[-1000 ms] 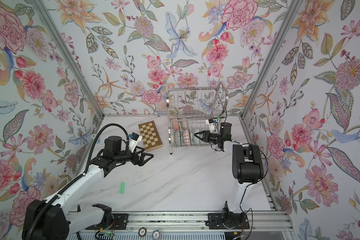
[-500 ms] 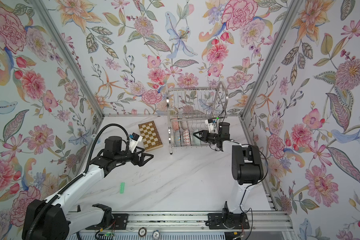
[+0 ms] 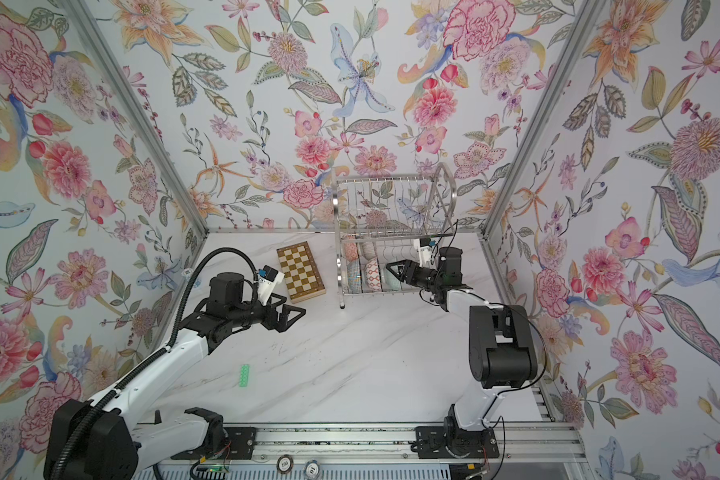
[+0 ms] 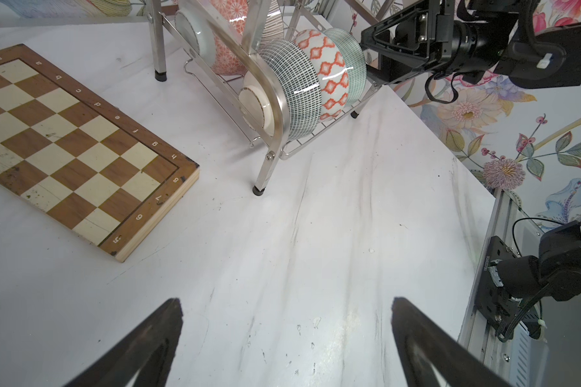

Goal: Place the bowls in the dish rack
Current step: 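Open the right gripper and pull it back from the rack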

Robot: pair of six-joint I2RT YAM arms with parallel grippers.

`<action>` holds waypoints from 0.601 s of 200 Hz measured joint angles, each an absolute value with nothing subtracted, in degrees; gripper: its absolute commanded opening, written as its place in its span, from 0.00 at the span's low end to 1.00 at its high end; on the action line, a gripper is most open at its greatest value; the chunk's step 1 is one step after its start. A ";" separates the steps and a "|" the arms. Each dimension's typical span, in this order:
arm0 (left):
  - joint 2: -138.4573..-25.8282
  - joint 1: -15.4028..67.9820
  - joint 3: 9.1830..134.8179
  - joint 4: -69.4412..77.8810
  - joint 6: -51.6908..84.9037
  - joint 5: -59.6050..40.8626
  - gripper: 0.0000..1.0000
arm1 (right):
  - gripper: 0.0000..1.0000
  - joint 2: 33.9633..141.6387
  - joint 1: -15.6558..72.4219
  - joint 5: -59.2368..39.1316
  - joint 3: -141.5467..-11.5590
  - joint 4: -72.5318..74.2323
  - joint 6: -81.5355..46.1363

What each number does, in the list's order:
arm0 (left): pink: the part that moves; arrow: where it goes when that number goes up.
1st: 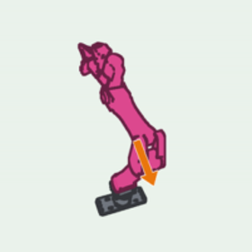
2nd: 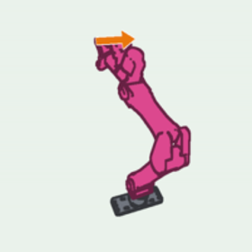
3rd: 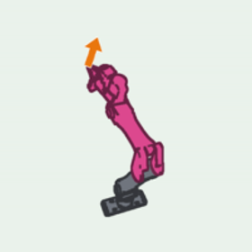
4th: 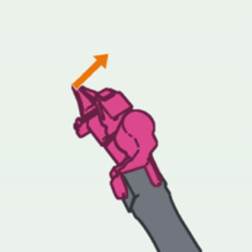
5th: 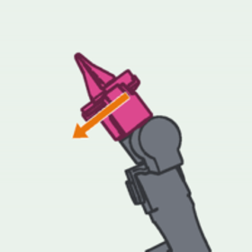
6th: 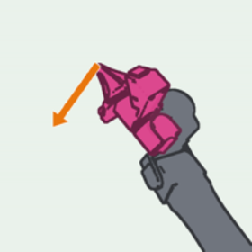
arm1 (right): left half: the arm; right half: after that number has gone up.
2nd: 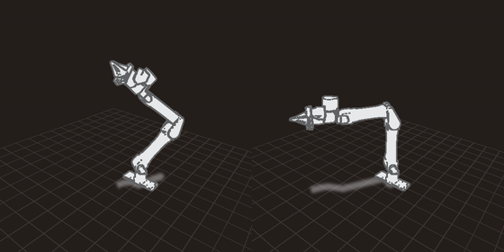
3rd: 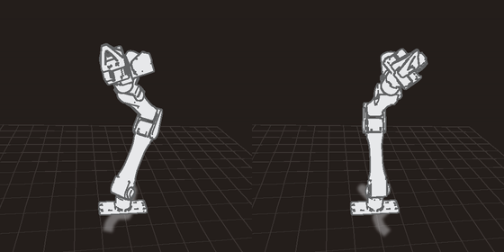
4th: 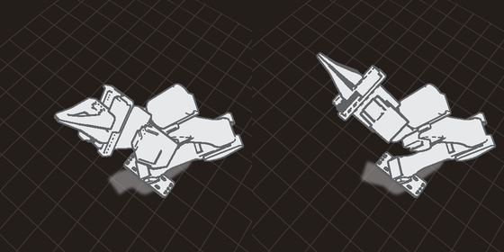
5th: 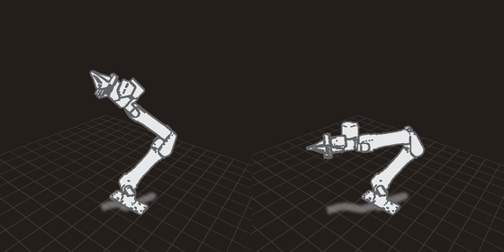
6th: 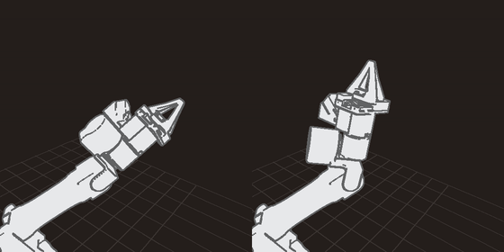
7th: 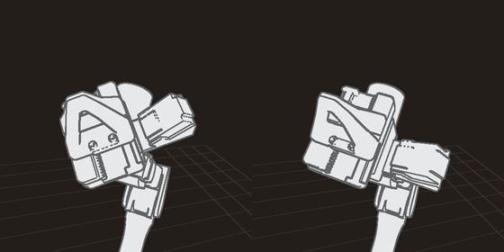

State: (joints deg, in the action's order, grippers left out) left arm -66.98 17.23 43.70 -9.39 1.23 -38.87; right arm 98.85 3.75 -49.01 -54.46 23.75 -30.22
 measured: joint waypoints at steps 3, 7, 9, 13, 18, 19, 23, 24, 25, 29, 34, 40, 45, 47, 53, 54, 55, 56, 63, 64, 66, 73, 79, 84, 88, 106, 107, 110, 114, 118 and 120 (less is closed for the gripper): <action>-66.96 17.23 43.70 -9.39 1.23 -38.65 0.99 | 0.63 98.52 3.81 -48.80 -54.13 23.83 -30.33; -66.85 17.23 43.70 -9.39 1.23 -38.50 0.99 | 0.64 98.19 3.81 -48.49 -53.76 23.97 -30.33; -66.85 17.23 43.70 -9.39 1.23 -38.37 0.99 | 0.64 97.95 3.84 -48.38 -53.52 24.08 -30.33; -66.74 17.23 43.70 -9.41 1.23 -38.15 0.99 | 0.65 97.54 3.92 -47.92 -53.08 24.21 -30.41; -66.61 17.23 43.70 -9.41 1.23 -37.87 0.99 | 0.67 96.90 3.92 -47.37 -52.40 24.49 -30.44; -66.57 17.23 43.70 -9.41 1.21 -37.74 0.99 | 0.67 96.73 3.92 -47.22 -52.21 24.58 -30.41; -66.43 17.23 43.70 -9.41 1.21 -37.45 0.99 | 0.69 96.25 3.97 -46.96 -51.68 24.80 -30.48; -66.41 17.23 43.70 -9.41 1.21 -37.39 0.99 | 0.69 96.03 3.95 -46.70 -51.48 24.88 -30.44; -66.37 17.23 43.70 -9.41 1.19 -37.23 0.99 | 0.69 95.94 3.95 -46.59 -51.40 24.95 -30.44; -66.22 17.23 43.70 -9.41 1.17 -37.01 0.99 | 0.70 95.35 3.95 -46.17 -50.78 25.12 -30.50; -66.00 17.23 43.70 -9.39 1.06 -36.64 0.99 | 0.72 94.65 3.97 -45.63 -50.11 25.39 -30.48; -65.76 17.23 43.70 -9.39 1.04 -36.40 0.99 | 0.74 93.82 3.97 -45.15 -49.45 25.56 -30.46; -65.54 17.23 43.70 -9.39 1.04 -36.10 0.99 | 0.75 93.27 3.95 -44.80 -49.06 25.65 -30.46; -65.47 17.23 43.70 -9.39 1.04 -35.97 0.99 | 0.75 93.10 3.95 -44.64 -48.97 25.71 -30.46; -65.28 17.23 43.70 -9.37 1.02 -35.62 0.99 | 0.76 92.68 3.95 -44.27 -48.73 25.85 -30.50; -65.21 17.23 43.70 -9.37 1.02 -35.53 0.99 | 0.77 92.60 3.95 -44.16 -48.66 25.91 -30.57; -65.14 17.23 43.70 -9.37 1.04 -35.40 0.99 | 0.77 92.38 3.95 -43.86 -48.49 26.09 -30.68; -65.10 17.23 43.70 -9.34 1.02 -35.29 0.99 | 0.77 92.29 3.97 -43.68 -48.40 26.20 -30.63; -64.84 17.23 43.70 -9.37 0.99 -34.50 0.99 | 0.79 91.33 4.01 -42.46 -47.29 26.92 -30.61; -64.79 17.23 43.70 -9.39 0.99 -34.39 0.99 | 0.79 91.07 4.01 -42.26 -47.03 27.00 -30.55; -64.69 17.23 43.70 -9.37 0.99 -34.17 0.99 | 0.79 90.72 4.01 -42.11 -46.61 27.14 -30.52; -64.20 17.23 43.70 -9.37 0.89 -33.34 0.99 | 0.81 89.25 4.01 -41.04 -45.21 27.55 -30.63; -63.81 17.23 43.70 -9.32 0.84 -32.47 0.99 | 0.82 88.16 4.01 -40.05 -44.14 27.86 -30.63; -63.44 17.23 43.68 -9.30 0.82 -31.99 0.99 | 0.83 87.24 4.01 -39.38 -43.33 28.03 -30.63; -63.20 17.23 43.68 -9.26 0.82 -31.42 0.99 | 0.84 86.56 4.01 -38.63 -42.72 28.23 -30.63; -62.06 17.23 43.68 -8.86 0.62 -28.82 0.99 | 0.88 83.57 4.05 -35.00 -40.21 28.86 -30.26; -62.02 17.23 43.68 -8.84 0.62 -28.71 0.99 | 0.88 83.44 4.05 -34.92 -40.10 28.88 -30.26; -61.78 17.23 43.64 -8.73 0.60 -28.21 0.99 | 0.89 82.70 4.05 -34.06 -39.48 29.02 -30.20; -61.47 17.23 43.55 -8.51 0.58 -27.62 0.99 | 0.89 82.08 4.08 -33.39 -38.94 29.12 -30.15; -61.17 17.23 43.44 -8.23 0.49 -27.07 0.99 | 0.89 81.38 4.08 -32.53 -38.39 29.21 -30.06; -60.97 17.23 43.33 -8.08 0.38 -26.63 0.99 | 0.90 81.01 4.08 -31.99 -38.09 29.26 -29.91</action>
State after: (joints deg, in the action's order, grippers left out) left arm -60.97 17.23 43.33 -8.08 0.38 -26.63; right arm 81.01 4.08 -31.99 -38.09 29.26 -29.91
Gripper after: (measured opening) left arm 0.990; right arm 0.883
